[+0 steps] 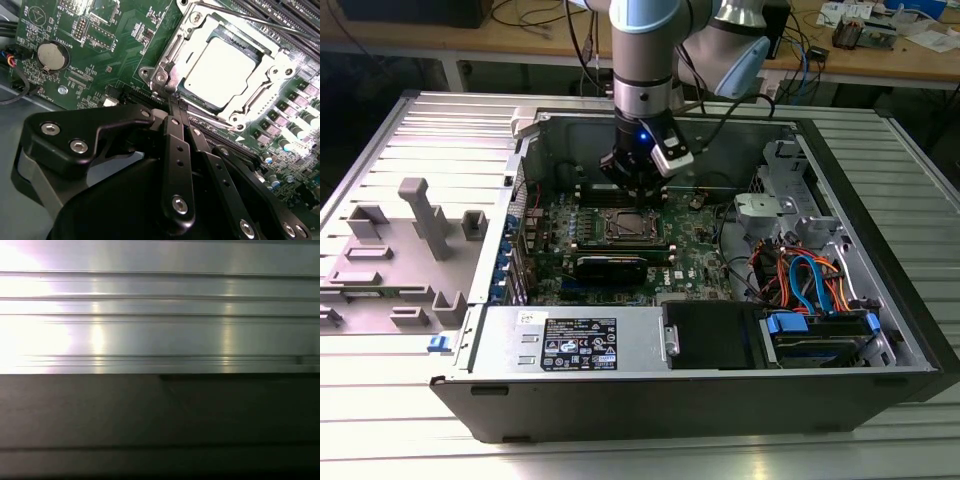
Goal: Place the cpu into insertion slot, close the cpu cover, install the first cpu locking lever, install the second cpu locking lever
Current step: 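Install the first cpu locking lever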
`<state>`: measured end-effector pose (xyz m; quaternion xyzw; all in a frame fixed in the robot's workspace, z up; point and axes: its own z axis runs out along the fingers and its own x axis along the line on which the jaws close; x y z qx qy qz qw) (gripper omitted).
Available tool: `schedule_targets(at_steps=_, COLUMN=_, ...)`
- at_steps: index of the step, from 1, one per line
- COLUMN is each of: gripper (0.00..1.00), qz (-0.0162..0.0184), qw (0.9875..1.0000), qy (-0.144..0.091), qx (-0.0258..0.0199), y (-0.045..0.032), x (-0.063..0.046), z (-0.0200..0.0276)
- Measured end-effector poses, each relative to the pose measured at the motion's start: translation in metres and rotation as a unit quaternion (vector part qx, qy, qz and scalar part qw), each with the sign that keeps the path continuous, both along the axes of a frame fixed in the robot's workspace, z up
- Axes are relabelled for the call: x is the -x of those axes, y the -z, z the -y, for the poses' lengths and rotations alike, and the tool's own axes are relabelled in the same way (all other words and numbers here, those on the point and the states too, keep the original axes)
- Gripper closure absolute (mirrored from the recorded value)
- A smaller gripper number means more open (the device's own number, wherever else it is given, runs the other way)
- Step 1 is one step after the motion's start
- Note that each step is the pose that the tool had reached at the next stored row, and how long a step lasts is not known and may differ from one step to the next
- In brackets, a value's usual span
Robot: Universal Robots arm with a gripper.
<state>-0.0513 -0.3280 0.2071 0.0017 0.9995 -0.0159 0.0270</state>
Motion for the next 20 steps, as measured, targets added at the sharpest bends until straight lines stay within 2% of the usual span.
schedule_targets(at_steps=20, gripper=0.89, qz=0.0, qw=1.0, qy=0.0, qx=0.0003, y=0.0031, x=-0.0002, z=0.0012)
